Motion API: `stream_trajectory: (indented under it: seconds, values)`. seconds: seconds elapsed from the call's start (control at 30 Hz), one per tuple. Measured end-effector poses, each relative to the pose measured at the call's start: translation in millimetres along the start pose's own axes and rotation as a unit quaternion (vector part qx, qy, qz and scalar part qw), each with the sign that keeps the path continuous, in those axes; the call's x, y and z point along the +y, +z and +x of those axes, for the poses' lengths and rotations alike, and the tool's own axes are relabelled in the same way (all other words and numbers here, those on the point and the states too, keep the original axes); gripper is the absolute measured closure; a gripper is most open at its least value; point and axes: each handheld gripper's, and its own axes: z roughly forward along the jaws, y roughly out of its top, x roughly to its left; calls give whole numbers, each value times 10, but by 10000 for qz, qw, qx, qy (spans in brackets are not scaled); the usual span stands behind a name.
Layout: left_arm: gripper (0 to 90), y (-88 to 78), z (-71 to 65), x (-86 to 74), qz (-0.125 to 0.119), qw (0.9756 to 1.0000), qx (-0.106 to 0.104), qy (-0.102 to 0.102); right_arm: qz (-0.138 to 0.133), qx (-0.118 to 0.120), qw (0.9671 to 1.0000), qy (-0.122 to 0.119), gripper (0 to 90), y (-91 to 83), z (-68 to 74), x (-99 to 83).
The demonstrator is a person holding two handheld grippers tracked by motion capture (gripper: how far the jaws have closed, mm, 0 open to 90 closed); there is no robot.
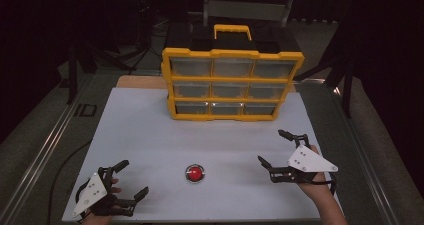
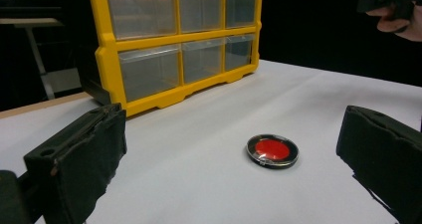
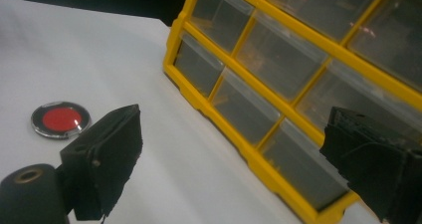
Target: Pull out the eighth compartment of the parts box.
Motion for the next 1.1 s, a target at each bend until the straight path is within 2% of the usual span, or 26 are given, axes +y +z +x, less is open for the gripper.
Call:
stream_trajectory:
  seconds: [0.03, 0.5, 0.7, 0.83, 1.1]
  values:
    - [2, 0, 0, 0, -1, 10000, -2, -1, -17, 4, 9999, -111, 85, 40, -13, 54]
    - [2, -6, 3, 3, -11, 10000, 10, 3, -154, 54, 9983, -555, 89, 307, -114, 378]
    - [2, -11, 8, 4, -13, 10000, 11, 9, -226, 59, 9973, -693, 97, 399, -134, 502]
    - [2, -9, 7, 3, -20, 10000, 10, 4, -242, 87, 9972, -699, 97, 434, -141, 539]
    - [2, -10, 9, 2, -31, 10000, 3, -7, -274, 136, 9949, -962, 97, 593, -166, 684]
